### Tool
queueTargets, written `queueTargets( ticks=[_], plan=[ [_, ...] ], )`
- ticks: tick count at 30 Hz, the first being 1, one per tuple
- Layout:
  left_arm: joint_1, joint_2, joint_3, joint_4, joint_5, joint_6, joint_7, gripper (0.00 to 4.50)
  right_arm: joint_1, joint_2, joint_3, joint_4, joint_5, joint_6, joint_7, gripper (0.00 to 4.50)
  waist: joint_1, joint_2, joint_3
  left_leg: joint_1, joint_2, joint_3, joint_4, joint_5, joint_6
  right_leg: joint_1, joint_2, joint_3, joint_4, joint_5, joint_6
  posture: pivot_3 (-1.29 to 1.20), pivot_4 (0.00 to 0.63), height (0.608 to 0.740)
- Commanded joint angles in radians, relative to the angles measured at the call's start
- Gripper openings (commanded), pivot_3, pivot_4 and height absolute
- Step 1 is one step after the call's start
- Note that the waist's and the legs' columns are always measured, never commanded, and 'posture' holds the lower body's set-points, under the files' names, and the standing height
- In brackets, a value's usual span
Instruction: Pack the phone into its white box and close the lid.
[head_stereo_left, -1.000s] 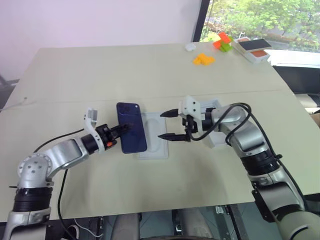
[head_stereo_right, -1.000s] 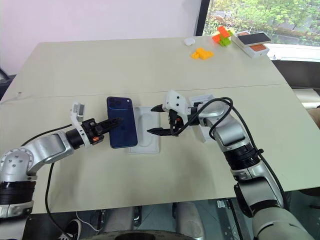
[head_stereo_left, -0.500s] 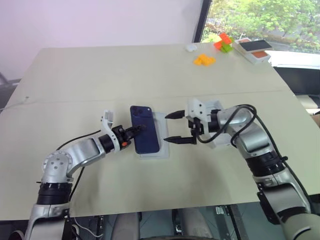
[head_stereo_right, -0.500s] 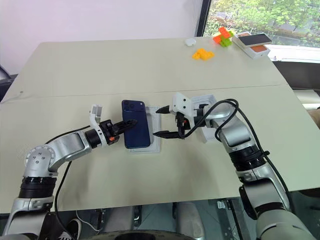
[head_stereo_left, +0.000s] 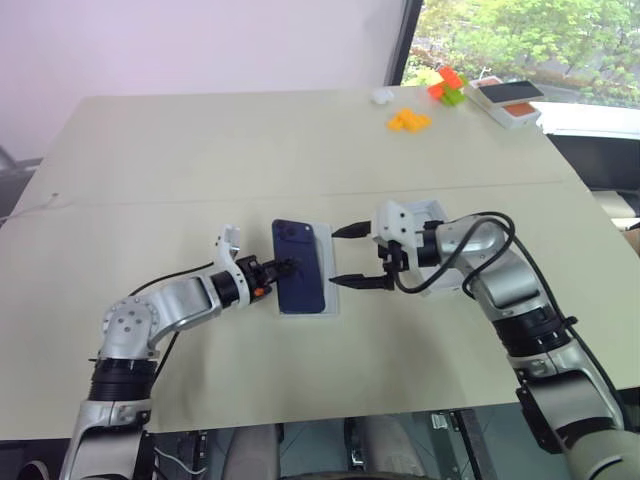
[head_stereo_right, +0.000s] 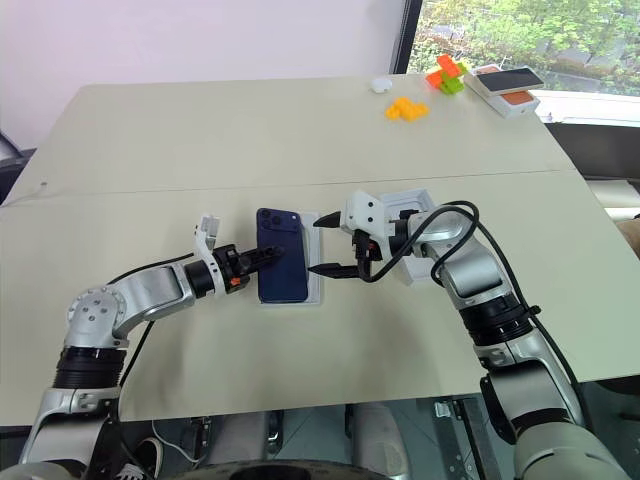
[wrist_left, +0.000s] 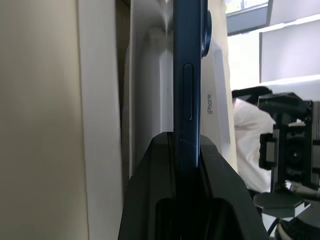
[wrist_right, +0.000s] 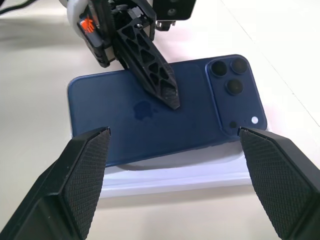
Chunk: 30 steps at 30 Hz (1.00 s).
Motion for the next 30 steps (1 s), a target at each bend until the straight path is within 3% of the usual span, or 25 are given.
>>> queueTargets(
  ticks=[1,15,17,18,21,30],
  plan=[
    [-0.015,0.005,-0.018,0.003,0.060,0.034,-0.019,0.00,0.003,0.004,-0.011,-0.032,0.006,-0.010,-0.010,4.29,0.000,0.000,0.000,0.000,0.000,0.000,0.000,0.000,0.000,0.000,0.000,0.000,0.000,0.000,0.000,0.00,0.150,0.740],
    [-0.026,-0.021,0.013,0.002,0.066,0.078,-0.009,0.00,0.000,0.015,-0.001,-0.029,-0.006,-0.019,-0.026,4.29,0.000,0.000,0.000,0.000,0.000,0.000,0.001,0.000,0.000,0.001,0.000,0.000,0.000,0.000,0.000,0.00,0.150,0.740],
    [-0.028,-0.035,0.029,0.019,0.075,0.056,0.014,0.98,-0.001,0.015,0.001,-0.028,-0.008,-0.022,-0.025,4.50,0.000,0.000,0.000,0.000,0.000,0.000,0.001,0.000,0.000,0.001,0.000,0.000,0.000,0.000,0.000,0.00,0.150,0.740],
    [-0.031,-0.036,0.033,0.024,0.081,0.053,0.016,1.19,-0.002,0.015,0.001,-0.027,-0.008,-0.023,-0.025,4.50,0.000,0.000,0.000,0.000,0.000,0.000,0.001,0.000,0.000,0.001,0.000,0.000,0.000,0.000,0.000,0.00,0.150,0.740],
    [-0.034,-0.029,0.039,0.019,0.089,0.066,0.015,2.56,-0.002,0.016,0.002,-0.029,-0.008,-0.018,-0.025,4.50,-0.002,0.000,0.000,0.001,0.000,0.000,0.002,0.000,0.000,0.003,0.000,0.000,0.000,0.000,0.001,0.00,0.150,0.740],
    [-0.044,-0.013,0.042,-0.004,0.076,0.095,0.022,2.56,-0.002,0.025,0.002,-0.025,-0.014,-0.019,-0.032,4.50,-0.006,0.000,0.000,0.003,0.000,-0.001,0.002,-0.002,0.003,0.004,0.001,0.000,0.000,0.001,0.001,0.00,0.150,0.740]
  ],
)
